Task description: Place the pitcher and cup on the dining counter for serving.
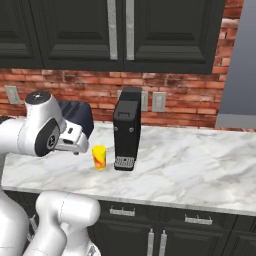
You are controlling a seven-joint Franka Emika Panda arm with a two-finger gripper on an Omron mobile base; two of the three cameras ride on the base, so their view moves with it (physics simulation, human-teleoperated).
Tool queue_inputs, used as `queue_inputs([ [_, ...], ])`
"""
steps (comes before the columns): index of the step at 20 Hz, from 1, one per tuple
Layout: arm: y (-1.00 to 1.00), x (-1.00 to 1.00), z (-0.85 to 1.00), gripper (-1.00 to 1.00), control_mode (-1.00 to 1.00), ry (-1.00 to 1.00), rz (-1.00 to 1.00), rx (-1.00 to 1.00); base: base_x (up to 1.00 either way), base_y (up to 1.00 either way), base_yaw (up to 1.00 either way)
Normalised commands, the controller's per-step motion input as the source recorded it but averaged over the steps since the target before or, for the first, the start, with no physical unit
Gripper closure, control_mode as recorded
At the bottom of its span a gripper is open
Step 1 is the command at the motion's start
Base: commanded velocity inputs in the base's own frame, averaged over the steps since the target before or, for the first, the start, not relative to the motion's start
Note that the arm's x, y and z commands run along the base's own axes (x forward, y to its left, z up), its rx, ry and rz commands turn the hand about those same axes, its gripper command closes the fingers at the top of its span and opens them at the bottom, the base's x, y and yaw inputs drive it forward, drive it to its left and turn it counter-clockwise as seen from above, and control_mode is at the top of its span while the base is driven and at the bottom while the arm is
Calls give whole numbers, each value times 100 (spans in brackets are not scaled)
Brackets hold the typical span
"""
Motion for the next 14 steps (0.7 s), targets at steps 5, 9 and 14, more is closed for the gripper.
queue_inputs([
  [5, 0, 43, -23, -100, -100, 7, 0, -8, 0, 0, 0],
  [9, 5, 40, -28, -100, -100, 2, 1, -9, 0, 0, 0],
  [14, 2, 44, -29, -100, -100, 12, 11, -2, 0, 0, 0],
])
